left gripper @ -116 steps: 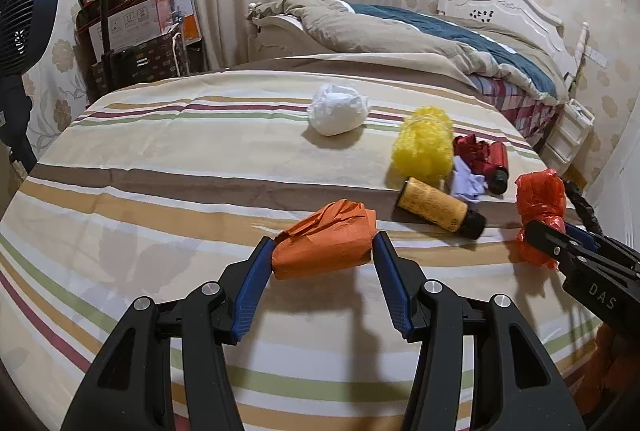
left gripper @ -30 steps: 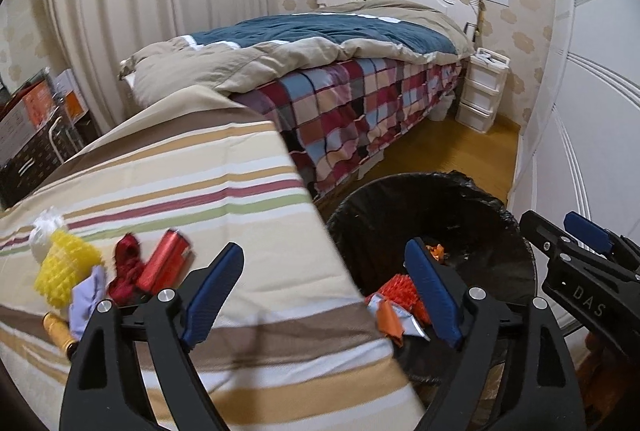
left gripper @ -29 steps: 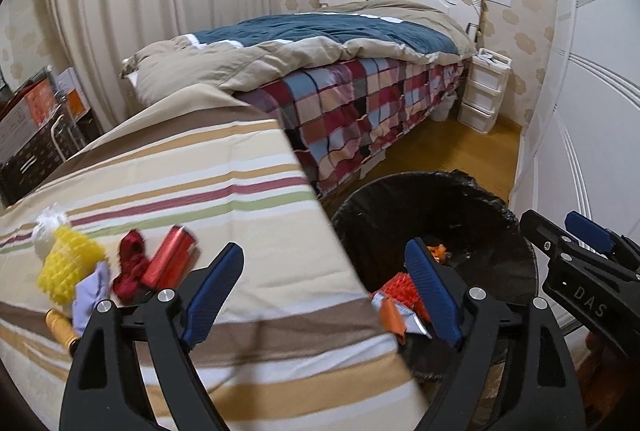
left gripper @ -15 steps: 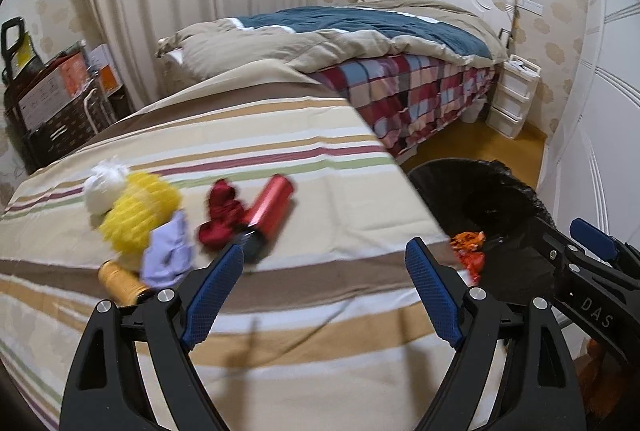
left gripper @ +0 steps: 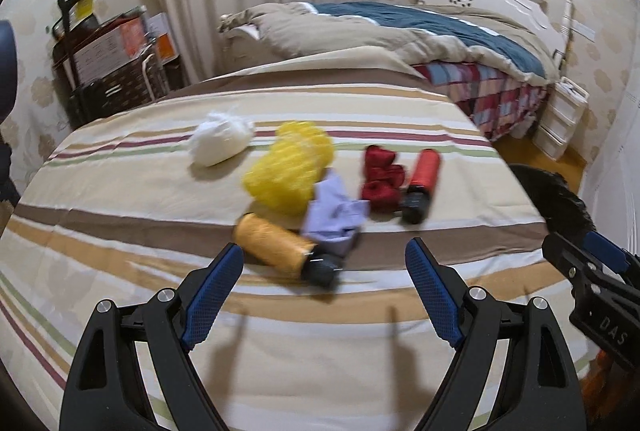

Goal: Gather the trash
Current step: 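Reach the left tool to the gold-labelled bottle and grasp it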

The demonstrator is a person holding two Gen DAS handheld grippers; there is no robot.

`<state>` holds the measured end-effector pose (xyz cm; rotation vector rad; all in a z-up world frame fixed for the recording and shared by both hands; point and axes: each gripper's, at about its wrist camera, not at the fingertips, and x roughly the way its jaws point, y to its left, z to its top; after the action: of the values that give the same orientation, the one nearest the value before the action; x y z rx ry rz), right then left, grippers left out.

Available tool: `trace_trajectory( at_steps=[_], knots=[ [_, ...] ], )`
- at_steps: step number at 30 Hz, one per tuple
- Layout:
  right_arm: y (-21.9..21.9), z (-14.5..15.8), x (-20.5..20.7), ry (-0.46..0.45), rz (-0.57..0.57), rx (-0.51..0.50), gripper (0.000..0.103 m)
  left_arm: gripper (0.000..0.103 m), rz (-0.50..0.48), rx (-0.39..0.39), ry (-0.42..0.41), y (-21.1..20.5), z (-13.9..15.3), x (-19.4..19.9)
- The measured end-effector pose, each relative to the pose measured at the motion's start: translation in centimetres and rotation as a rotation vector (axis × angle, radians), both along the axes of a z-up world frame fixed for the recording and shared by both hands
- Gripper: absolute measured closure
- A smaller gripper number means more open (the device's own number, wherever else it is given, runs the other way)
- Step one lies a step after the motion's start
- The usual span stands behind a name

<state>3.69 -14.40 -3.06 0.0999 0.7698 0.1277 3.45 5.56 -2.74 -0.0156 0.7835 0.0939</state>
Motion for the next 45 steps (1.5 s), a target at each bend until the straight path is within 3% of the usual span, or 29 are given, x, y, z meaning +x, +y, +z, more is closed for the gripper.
trace_trajectory(
  at_steps=[9, 19, 25, 30, 38, 45],
  knots=[
    [2.4, -0.3, 0.1, 0.021, 0.052, -0.024, 0.024, 0.02, 0.028, -0.018, 0.063, 2.4, -1.3, 0.9],
    [2.5, -0.7, 0.3, 0.032, 0.053, -0.02, 0.023, 0.02, 0.053, -0.003, 0.074, 4.7, -1.7, -0.5],
    [2.5, -0.7, 0.4, 0.033, 0.055, -0.023, 0.023, 0.02, 0.073, -0.036, 0.07, 5.9, -1.6, -1.1],
    [2.6, -0.7, 0.4, 0.034, 0.055, -0.026, 0.023, 0.02, 0.054, -0.039, 0.061, 5.4, -1.3, -0.3],
    [2.7, -1.0, 0.4, 0.044, 0.059, -0.035, 0.023, 0.021, 0.114, -0.071, 0.064, 7.0, -1.2, 2.1],
    [3.4, -1.2, 0.8, 0.055, 0.073, -0.047, 0.023, 0.051, 0.062, -0.105, 0.109, 7.4, -2.1, 2.3]
  ],
)
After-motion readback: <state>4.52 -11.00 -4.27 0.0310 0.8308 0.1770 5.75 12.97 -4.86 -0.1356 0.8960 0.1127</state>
